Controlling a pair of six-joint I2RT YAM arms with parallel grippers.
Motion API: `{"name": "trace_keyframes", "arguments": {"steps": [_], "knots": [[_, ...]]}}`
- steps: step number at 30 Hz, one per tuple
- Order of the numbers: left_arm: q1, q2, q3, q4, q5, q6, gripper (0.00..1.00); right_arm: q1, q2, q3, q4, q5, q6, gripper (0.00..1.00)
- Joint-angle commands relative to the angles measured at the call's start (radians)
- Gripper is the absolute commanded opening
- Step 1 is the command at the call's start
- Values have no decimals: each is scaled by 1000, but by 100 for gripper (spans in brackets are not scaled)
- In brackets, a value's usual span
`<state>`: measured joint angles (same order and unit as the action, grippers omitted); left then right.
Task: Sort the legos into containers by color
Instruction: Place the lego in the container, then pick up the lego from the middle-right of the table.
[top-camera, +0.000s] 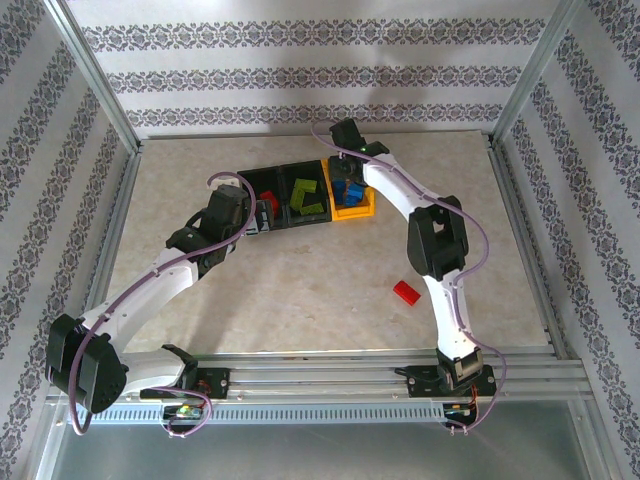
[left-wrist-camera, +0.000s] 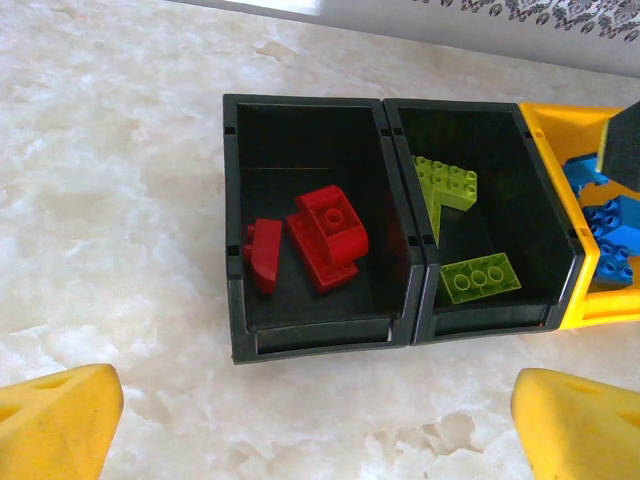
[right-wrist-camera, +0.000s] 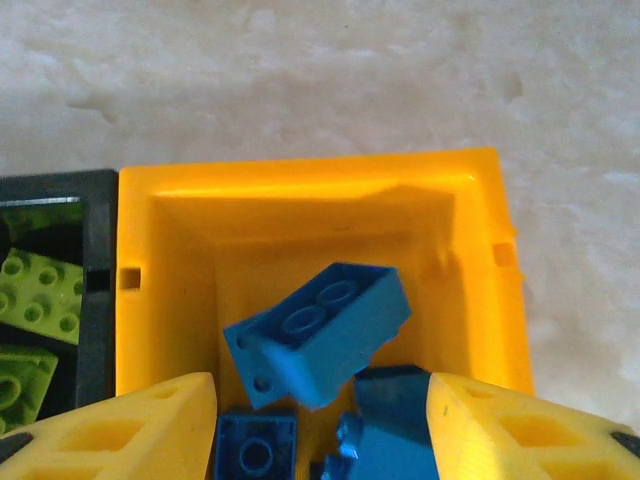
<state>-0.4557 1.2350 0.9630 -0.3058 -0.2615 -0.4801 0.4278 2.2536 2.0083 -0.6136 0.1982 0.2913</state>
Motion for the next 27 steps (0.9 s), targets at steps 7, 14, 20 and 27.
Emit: {"name": "trace_keyframes", "arguments": {"steps": [7, 14, 20, 27], "knots": [[22, -22, 4, -18, -2, 5, 100, -57, -295, -269, 27, 28, 15, 64], [28, -22, 4, -23, -4, 7, 100, -166, -418, -492, 34, -4, 14, 69], [32, -24, 1, -24, 2, 11, 100, -275, -397, -576, 23, -111, 14, 73], [33, -24, 0, -30, 5, 8, 100, -334, -294, -562, 13, -124, -32, 85]]}}
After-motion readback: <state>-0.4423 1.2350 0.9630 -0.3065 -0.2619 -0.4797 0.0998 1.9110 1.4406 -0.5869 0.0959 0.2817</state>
